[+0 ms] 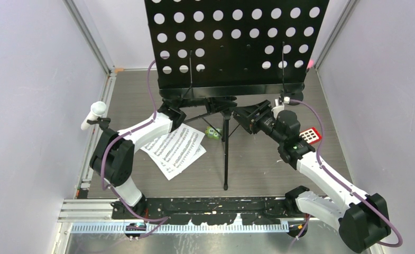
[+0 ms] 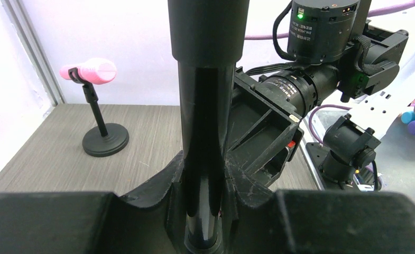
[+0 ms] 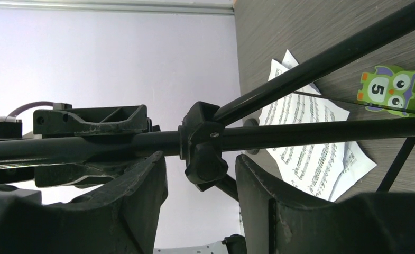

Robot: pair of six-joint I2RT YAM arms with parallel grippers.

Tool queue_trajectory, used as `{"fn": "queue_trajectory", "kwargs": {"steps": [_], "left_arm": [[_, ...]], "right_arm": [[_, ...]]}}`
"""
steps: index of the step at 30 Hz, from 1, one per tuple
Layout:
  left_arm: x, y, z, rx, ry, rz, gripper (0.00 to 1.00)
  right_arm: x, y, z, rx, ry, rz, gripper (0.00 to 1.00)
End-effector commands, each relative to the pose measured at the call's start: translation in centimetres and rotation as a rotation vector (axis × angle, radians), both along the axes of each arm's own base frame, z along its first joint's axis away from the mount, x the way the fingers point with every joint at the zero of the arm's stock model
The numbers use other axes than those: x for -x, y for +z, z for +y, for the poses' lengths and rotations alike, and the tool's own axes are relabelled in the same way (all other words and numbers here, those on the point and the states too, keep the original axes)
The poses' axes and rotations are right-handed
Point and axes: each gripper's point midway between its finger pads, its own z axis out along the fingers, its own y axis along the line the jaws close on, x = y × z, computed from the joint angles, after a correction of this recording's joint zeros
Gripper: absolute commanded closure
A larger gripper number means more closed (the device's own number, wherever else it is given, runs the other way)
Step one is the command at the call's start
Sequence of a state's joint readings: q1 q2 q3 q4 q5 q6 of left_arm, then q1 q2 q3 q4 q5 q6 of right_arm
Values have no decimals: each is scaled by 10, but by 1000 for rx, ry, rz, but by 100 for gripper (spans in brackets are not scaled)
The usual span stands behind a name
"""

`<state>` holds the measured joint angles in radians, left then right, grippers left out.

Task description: Pack up the instrument practice props

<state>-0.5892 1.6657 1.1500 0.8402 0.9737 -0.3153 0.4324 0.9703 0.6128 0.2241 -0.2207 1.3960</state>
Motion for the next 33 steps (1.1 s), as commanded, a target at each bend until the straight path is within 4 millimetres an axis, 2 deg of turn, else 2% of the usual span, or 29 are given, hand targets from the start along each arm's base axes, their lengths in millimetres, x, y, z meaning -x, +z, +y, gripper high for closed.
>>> {"fn": "queue_trajectory", "kwargs": {"steps": [1, 6, 13, 18, 23, 27, 33], "left_arm": [[19, -33, -4, -99, -90, 138, 100], [20, -33, -4, -99, -90, 137, 100], [20, -34, -5, -101, -93, 140, 100], [19, -33, -4, -100, -92, 139, 100], [20, -34, -5, -101, -94, 140, 100], [21, -34, -5, -101, -97, 140, 100], [21, -33, -5, -100, -97, 136, 100]], "right_arm": [[4, 25, 7, -48, 43, -64, 45], [1, 16, 6, -41, 32, -44, 53], [0, 14, 5, -32, 25, -47, 73], [-1, 7, 3, 25, 19, -68, 92], [-4, 7, 4, 189, 57, -274, 96], [-3, 21, 12, 308, 119, -525, 97], [-6, 37, 17, 462, 163, -773, 97]]}}
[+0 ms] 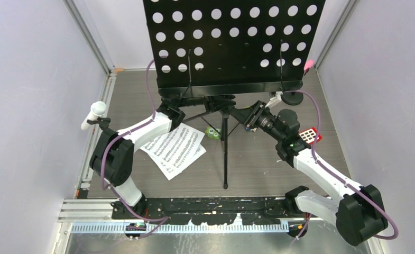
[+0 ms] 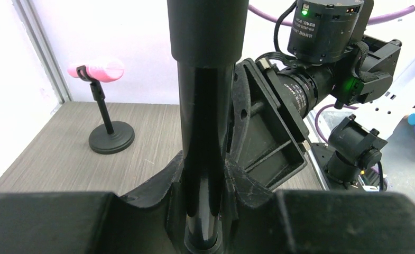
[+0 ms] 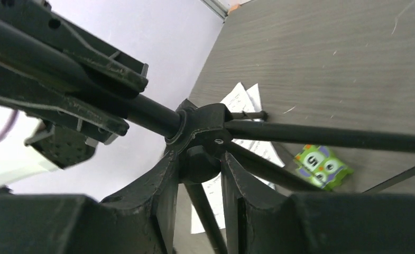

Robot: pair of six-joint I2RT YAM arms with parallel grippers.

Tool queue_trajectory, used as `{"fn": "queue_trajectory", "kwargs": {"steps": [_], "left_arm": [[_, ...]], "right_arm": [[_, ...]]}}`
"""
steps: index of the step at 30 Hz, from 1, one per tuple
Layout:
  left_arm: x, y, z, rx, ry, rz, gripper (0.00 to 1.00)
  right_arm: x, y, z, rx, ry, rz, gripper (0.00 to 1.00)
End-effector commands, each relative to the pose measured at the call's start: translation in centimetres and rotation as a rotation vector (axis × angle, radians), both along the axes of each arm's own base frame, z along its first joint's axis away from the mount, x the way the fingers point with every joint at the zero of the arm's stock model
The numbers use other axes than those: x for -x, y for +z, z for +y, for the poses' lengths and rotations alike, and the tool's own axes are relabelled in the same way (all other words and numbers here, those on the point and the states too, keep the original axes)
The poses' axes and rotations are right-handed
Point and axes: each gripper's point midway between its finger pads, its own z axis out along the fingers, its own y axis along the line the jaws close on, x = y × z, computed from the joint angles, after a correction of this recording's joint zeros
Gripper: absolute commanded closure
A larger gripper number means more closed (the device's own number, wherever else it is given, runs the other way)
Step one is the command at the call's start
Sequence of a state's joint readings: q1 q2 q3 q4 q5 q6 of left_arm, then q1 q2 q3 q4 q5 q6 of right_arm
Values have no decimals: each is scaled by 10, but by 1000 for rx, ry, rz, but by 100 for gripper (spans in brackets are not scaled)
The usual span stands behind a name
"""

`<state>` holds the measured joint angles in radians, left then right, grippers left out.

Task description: Pack up the instrument practice props

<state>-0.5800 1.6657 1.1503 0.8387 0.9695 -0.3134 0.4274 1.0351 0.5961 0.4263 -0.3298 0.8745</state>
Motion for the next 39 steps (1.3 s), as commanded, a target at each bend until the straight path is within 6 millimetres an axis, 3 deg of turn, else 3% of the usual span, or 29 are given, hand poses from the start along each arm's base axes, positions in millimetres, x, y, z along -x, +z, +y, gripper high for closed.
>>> {"fn": "queue_trajectory", "kwargs": {"steps": [1, 8, 15, 21, 26, 27, 30, 37, 39], "left_arm": [[26, -33, -8, -99, -113, 137, 100], [28, -33, -9, -100, -118, 136, 100], [28, -32, -9, -100, -120, 135, 100], [28, -33, -10, -101, -122, 139, 100], [29, -33, -10, -101, -122, 137, 100], [29, -33, -10, -101, -123, 137, 100], [29, -33, -10, -101, -122, 137, 100], [28, -33, -10, -101, -121, 138, 100], [28, -33, -10, -100, -121, 138, 100]], "right_arm": [[-1, 41, 8, 136, 65, -375, 98], [19, 47, 13, 319, 175, -719, 99], [55, 23, 20, 608, 453, -1109, 99], [49, 5, 13, 843, 514, -1300, 100], [45, 12, 9, 910, 469, -1376, 99], [45, 13, 8, 917, 458, -1376, 97], [44, 17, 4, 915, 416, -1343, 75], [54, 32, -7, 821, 304, -1222, 51], [59, 36, -8, 772, 291, -1184, 26]]}}
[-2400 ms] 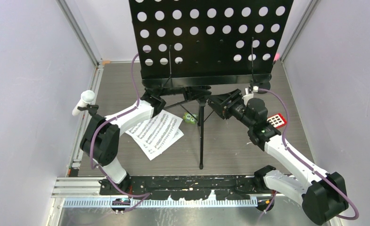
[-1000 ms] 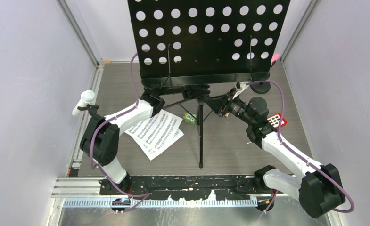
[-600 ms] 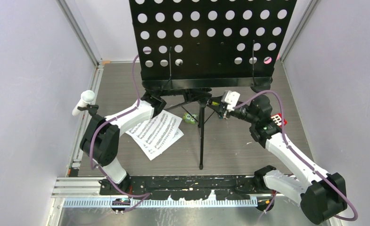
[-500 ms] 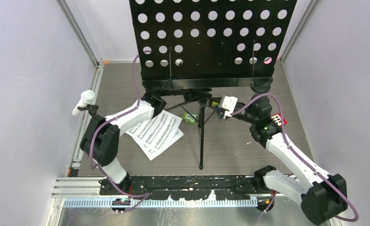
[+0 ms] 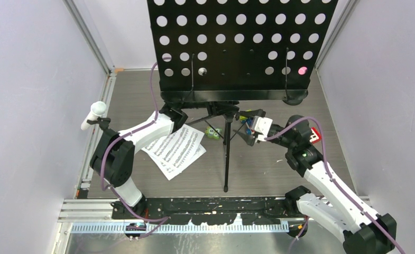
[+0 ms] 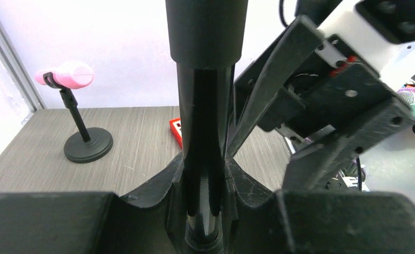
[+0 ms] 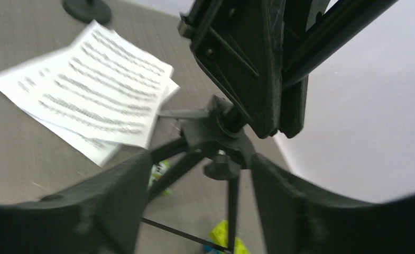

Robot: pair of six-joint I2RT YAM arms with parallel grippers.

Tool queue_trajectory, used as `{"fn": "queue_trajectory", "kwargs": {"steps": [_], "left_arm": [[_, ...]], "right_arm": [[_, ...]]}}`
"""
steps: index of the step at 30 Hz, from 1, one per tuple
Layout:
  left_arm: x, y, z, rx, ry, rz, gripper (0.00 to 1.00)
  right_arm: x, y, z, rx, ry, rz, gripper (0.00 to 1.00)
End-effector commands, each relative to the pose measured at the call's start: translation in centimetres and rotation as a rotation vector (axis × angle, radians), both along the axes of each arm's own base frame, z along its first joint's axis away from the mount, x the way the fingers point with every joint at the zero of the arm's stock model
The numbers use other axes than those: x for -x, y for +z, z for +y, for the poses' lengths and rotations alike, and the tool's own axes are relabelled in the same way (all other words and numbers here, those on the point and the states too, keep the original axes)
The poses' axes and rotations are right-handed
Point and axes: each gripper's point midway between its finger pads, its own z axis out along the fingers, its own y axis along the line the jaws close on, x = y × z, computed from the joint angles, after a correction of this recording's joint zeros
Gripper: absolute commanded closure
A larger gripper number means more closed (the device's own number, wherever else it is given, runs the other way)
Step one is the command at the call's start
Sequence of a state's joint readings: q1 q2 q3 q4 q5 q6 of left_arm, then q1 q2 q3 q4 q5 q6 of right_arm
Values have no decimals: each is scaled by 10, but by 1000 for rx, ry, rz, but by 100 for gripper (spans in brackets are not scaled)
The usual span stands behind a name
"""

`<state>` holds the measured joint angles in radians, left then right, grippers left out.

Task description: Pack up the instrument practice props

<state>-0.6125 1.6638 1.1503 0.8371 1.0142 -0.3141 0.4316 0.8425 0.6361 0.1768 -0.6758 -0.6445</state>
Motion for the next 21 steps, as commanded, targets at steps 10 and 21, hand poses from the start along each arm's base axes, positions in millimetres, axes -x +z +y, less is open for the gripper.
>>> {"fn": "queue_trajectory", "kwargs": {"steps": [10, 21], "left_arm": [[8, -32, -1, -93, -43, 144, 100], [6, -34, -1, -95, -40, 150, 100]], "right_arm": [[31, 25, -16, -497, -115, 430, 0], [29, -10, -17, -862, -216, 944, 0]]}}
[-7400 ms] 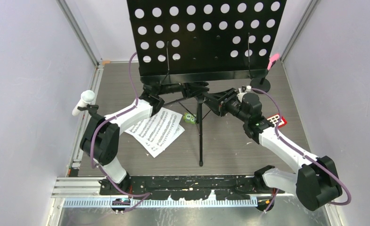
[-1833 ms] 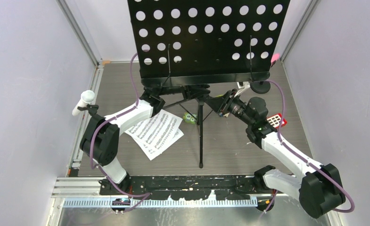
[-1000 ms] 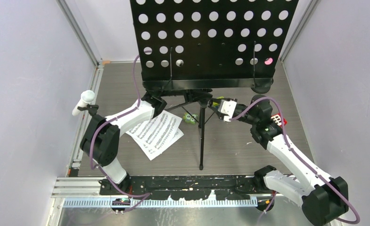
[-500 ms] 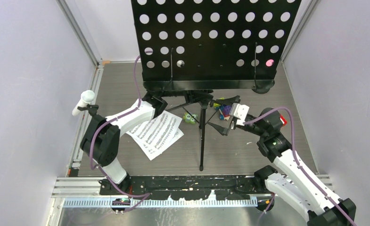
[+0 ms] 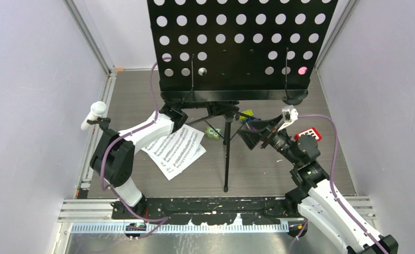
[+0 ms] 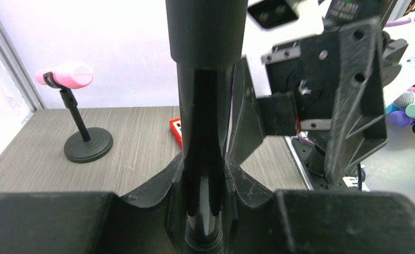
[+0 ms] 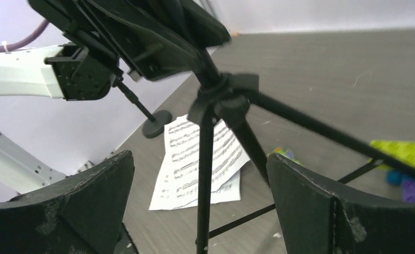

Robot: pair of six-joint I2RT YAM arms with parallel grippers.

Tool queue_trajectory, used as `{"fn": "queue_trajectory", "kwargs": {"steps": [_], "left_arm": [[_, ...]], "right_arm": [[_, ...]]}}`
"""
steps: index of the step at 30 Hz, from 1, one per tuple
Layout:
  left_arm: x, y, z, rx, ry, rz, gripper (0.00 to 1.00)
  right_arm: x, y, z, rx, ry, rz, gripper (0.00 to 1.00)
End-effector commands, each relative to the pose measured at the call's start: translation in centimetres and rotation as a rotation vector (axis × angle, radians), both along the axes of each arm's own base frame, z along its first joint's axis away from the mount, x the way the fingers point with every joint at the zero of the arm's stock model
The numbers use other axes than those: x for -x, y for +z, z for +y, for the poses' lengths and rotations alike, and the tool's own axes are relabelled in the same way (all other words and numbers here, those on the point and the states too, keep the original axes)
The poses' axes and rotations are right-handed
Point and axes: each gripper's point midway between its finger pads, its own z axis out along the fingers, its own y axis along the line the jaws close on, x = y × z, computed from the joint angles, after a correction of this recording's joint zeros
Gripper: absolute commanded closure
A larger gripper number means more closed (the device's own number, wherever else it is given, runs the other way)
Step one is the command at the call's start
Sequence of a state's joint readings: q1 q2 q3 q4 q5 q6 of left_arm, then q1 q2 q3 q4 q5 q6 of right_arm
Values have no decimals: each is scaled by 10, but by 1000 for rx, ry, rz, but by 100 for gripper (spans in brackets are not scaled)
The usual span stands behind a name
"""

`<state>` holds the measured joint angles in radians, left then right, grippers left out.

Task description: Pack up the instrument practice props

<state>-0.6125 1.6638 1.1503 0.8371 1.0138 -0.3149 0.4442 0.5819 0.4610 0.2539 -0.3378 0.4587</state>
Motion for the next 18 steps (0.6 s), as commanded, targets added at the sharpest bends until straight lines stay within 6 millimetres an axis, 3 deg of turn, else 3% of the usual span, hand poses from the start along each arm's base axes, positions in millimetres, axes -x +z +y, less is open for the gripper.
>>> {"fn": "queue_trajectory", "kwargs": {"steps": [1, 12, 15, 17, 18], "left_arm": [[6, -34, -2, -96, -41, 150, 100], [6, -35, -2, -96, -41, 150, 100], [6, -36, -2, -97, -41, 151, 100], [6, -35, -2, -97, -41, 151, 100], [6, -35, -2, -96, -41, 151, 100]], "right_arm": [[2, -20, 11, -166, 23, 151, 0], [10, -62, 55, -28, 71, 113, 3], [8, -73, 60, 0, 67, 87, 19], [6, -78, 63, 15, 71, 67, 45], [5, -81, 64, 21, 71, 58, 53]]}}
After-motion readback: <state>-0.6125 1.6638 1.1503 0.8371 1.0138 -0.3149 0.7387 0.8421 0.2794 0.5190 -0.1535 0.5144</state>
